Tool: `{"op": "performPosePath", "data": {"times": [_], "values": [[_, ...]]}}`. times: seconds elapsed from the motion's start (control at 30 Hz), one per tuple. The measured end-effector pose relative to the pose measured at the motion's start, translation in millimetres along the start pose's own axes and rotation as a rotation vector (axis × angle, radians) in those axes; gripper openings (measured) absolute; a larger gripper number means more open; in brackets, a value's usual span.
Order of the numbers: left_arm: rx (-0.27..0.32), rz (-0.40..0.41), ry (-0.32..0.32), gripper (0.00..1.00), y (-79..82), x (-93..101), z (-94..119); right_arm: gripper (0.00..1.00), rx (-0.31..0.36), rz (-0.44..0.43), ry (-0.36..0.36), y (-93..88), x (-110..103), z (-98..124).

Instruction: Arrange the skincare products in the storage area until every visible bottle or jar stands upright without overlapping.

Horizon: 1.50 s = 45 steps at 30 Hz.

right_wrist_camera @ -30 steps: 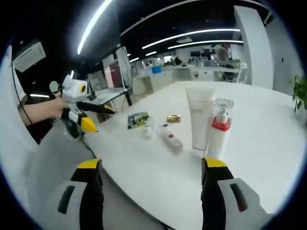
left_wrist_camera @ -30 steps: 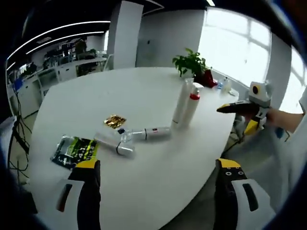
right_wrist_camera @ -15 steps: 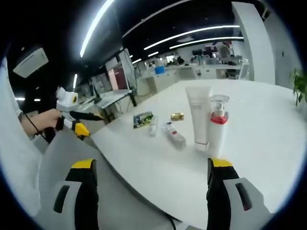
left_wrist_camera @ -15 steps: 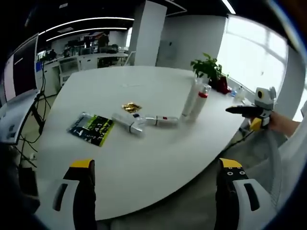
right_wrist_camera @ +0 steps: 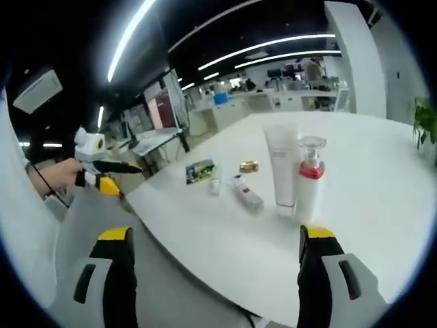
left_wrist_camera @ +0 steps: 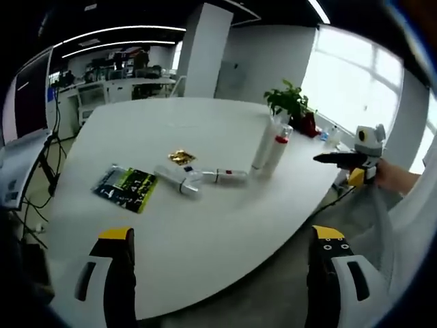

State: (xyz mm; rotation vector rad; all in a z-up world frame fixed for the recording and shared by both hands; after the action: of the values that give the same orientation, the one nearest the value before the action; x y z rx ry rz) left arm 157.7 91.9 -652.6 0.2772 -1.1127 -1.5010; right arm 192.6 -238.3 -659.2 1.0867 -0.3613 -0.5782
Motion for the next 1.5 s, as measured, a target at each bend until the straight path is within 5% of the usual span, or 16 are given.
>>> {"op": "performPosePath", "data": {"times": [0.03,0.23,0.73,1.5], "values": [[0.036,-0.002,0.000,0.99,4.8,0.2,0.6,0.99,0.000,0.006,-0.001,2.1,0.5,-2.0],[0.035,0.019,-0.036,0.99,7.0,-14.2,2.9,0.99,0.004,0.052,-0.035,13.5,7.4,-16.2],[-0.085,-0.064,-0.022,0.96,-16.0,-22.4,-8.0,0.91,-0.108,0.096,0.005,21.0,9.6,-42.5],[-0.124,-0.075,0.021,0.94,-19.8,-29.6,-13.3,0.85,-0.220,0.207,0.158,32.0,1.4,-104.7]]}}
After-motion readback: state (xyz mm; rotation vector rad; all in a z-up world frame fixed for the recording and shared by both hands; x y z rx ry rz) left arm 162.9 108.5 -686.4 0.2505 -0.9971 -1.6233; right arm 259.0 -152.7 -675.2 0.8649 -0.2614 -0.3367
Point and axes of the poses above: the point that each gripper's makers call its tool centre point, and the gripper's own axes: z roughly backward along the fingers, x roughly to its right, y roughly out of its top, the point moved 6 cm from there along z, roughly backward along the fingers, and after that the axes turned 14 degrees about z, right-handed, at the moved point
